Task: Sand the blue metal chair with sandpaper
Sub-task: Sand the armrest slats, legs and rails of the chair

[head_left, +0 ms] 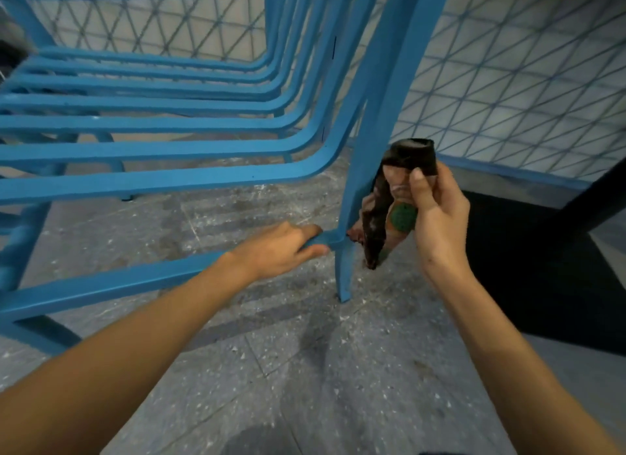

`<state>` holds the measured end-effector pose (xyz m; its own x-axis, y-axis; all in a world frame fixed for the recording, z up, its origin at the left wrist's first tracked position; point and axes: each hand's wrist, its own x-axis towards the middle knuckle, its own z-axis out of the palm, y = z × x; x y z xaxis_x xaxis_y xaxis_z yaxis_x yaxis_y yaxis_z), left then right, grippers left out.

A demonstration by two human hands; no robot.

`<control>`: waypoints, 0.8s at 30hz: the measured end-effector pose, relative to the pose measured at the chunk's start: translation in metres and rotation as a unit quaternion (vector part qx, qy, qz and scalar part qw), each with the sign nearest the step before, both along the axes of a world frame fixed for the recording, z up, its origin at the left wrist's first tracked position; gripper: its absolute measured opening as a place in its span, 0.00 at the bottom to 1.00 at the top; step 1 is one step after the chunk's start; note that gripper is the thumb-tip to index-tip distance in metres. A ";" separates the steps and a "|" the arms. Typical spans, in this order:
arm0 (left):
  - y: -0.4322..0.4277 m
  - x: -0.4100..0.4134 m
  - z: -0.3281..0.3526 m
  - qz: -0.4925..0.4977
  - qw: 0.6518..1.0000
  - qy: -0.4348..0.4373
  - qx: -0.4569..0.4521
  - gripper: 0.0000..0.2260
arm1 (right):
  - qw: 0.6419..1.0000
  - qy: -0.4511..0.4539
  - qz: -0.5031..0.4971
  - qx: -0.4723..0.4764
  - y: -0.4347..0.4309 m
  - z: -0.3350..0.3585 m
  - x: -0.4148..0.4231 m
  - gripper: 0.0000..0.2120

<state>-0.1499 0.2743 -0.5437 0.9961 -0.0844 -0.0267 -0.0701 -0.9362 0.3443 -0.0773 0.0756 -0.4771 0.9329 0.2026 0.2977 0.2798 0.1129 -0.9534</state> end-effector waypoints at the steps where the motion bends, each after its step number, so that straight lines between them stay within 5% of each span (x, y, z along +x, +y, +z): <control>1: 0.002 0.001 -0.003 -0.003 1.000 -0.010 0.000 0.20 | 1.000 -0.011 0.011 0.019 0.004 -0.005 -0.004 0.11; 8: 0.006 0.007 -0.013 -0.024 0.998 -0.057 -0.028 0.14 | 0.991 -0.075 0.110 -0.006 0.022 -0.033 -0.015 0.26; 14: 0.003 0.009 -0.014 -0.020 0.997 -0.068 -0.024 0.21 | 0.990 -0.002 0.139 -0.015 0.021 -0.066 0.001 0.14; 17: 0.002 0.008 -0.014 -0.018 0.998 -0.063 -0.019 0.16 | 0.988 0.014 0.155 0.008 0.020 -0.061 -0.001 0.14; 19: 0.001 0.008 -0.012 -0.014 0.999 -0.045 -0.024 0.06 | 0.988 -0.011 0.148 0.035 0.026 -0.040 0.000 0.14; 24: -0.006 0.010 -0.004 -0.023 0.997 -0.060 -0.032 0.11 | 0.979 -0.102 0.153 0.092 0.039 -0.008 0.008 0.16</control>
